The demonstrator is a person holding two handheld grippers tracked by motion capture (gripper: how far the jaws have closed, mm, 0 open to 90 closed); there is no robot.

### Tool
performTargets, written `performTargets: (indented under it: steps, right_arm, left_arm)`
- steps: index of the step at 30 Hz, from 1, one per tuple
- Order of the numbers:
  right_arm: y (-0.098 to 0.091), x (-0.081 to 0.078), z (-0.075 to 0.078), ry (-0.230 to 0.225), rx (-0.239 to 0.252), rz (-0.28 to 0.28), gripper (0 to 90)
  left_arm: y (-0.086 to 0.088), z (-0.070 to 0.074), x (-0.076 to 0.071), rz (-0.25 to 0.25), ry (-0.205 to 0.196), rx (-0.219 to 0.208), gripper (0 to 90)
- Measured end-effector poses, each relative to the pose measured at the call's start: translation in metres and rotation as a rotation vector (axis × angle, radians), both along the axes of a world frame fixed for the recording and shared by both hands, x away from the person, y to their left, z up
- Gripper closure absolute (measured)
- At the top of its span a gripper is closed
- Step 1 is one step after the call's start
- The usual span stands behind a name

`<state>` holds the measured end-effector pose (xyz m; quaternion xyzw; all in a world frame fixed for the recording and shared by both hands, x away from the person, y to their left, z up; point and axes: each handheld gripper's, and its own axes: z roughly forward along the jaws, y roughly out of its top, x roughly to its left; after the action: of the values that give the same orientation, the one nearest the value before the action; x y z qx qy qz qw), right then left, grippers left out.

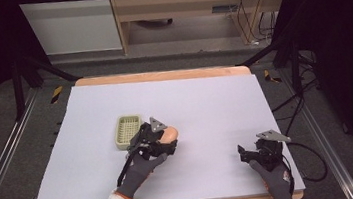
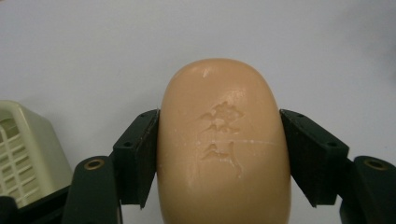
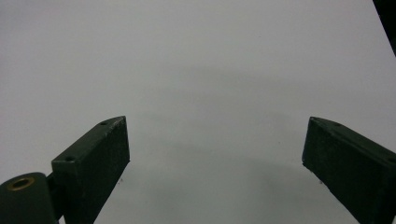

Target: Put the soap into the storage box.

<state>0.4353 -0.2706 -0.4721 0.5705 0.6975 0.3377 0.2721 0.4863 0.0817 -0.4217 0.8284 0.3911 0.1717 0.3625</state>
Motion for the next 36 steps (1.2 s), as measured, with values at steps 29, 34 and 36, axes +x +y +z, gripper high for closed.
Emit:
performTargets:
  steps: [29, 34, 36]
  right_arm:
    - [-0.001, 0.0, 0.0, -0.001, -0.003, 0.001, 7.9]
    - [-0.001, 0.0, 0.0, -0.004, -0.007, 0.005, 7.9]
    - [-0.001, 0.0, 0.0, -0.004, -0.007, 0.005, 7.9]
  left_arm:
    - [0.054, 0.017, 0.001, 0.097, -0.034, -0.067, 31.5]
    - [0.06, 0.017, 0.005, 0.12, -0.034, -0.067, 31.5]
    - [0.063, 0.018, 0.007, 0.126, -0.038, -0.066, 31.5]
